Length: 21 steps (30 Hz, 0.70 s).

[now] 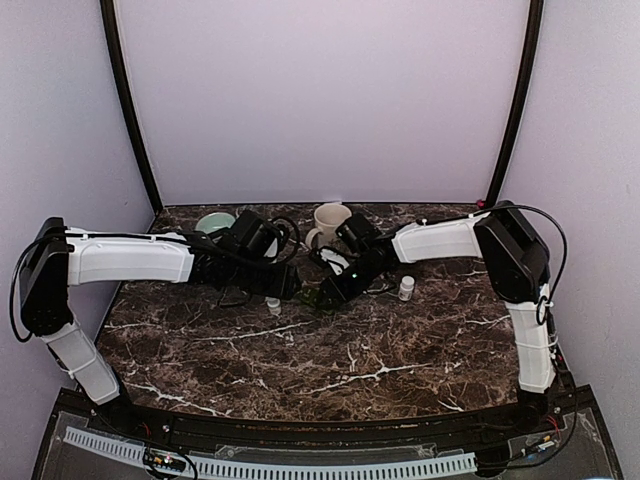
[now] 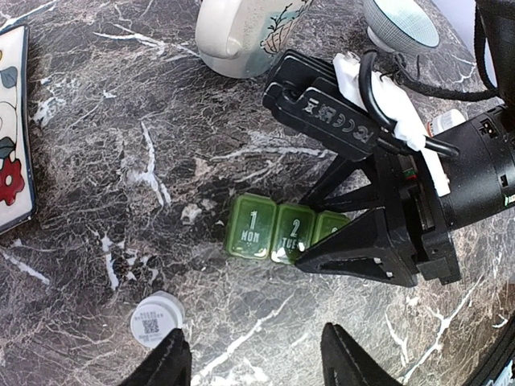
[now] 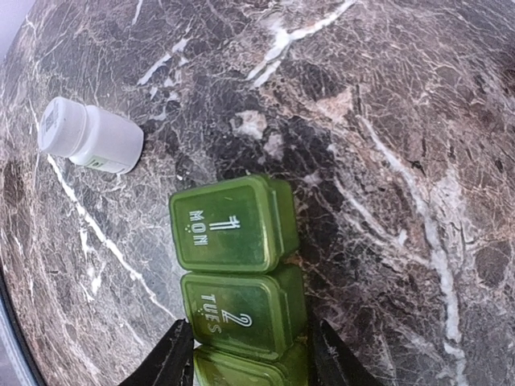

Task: Sort the pills into containers
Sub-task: Pick up the pill container from the center of the board.

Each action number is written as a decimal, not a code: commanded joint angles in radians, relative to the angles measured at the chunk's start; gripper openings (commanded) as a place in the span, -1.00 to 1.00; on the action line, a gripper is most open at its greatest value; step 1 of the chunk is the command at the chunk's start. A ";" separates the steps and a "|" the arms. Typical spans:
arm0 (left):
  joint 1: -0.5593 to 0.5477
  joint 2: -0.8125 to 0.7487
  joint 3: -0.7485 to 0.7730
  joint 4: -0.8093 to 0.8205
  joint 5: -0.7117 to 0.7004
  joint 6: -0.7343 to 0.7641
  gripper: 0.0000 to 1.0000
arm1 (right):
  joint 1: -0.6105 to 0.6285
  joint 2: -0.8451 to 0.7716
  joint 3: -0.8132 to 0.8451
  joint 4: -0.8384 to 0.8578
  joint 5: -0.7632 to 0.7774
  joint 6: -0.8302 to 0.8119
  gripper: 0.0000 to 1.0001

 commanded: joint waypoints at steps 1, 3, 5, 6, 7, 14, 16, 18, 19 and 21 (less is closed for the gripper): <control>-0.007 -0.001 -0.002 -0.011 -0.005 0.001 0.13 | 0.004 -0.006 -0.033 -0.014 0.004 0.015 -0.16; -0.007 0.000 -0.003 -0.011 -0.005 0.000 0.13 | 0.005 -0.003 -0.037 -0.012 -0.001 0.018 -0.22; -0.007 0.000 -0.002 -0.011 -0.004 -0.001 0.13 | 0.005 -0.003 -0.042 -0.008 -0.004 0.022 -0.30; -0.007 0.000 -0.004 -0.010 -0.006 -0.003 0.14 | 0.007 -0.003 -0.045 -0.005 -0.007 0.025 -0.33; -0.007 0.000 -0.006 -0.010 -0.007 -0.004 0.13 | 0.006 -0.002 -0.049 -0.001 -0.010 0.028 -0.36; -0.007 -0.003 -0.009 -0.012 -0.009 -0.004 0.14 | 0.013 0.002 -0.071 0.007 -0.027 0.042 -0.36; -0.007 -0.004 -0.008 -0.011 -0.010 -0.006 0.14 | 0.015 0.002 -0.080 0.008 -0.028 0.044 -0.31; -0.007 -0.007 -0.011 -0.011 -0.011 -0.009 0.13 | 0.019 0.002 -0.088 0.008 -0.024 0.045 -0.24; -0.007 -0.008 -0.013 -0.011 -0.011 -0.010 0.14 | 0.022 0.002 -0.091 0.008 -0.022 0.045 -0.22; -0.007 -0.010 -0.015 -0.011 -0.009 -0.012 0.13 | 0.025 0.003 -0.097 0.008 -0.015 0.044 -0.16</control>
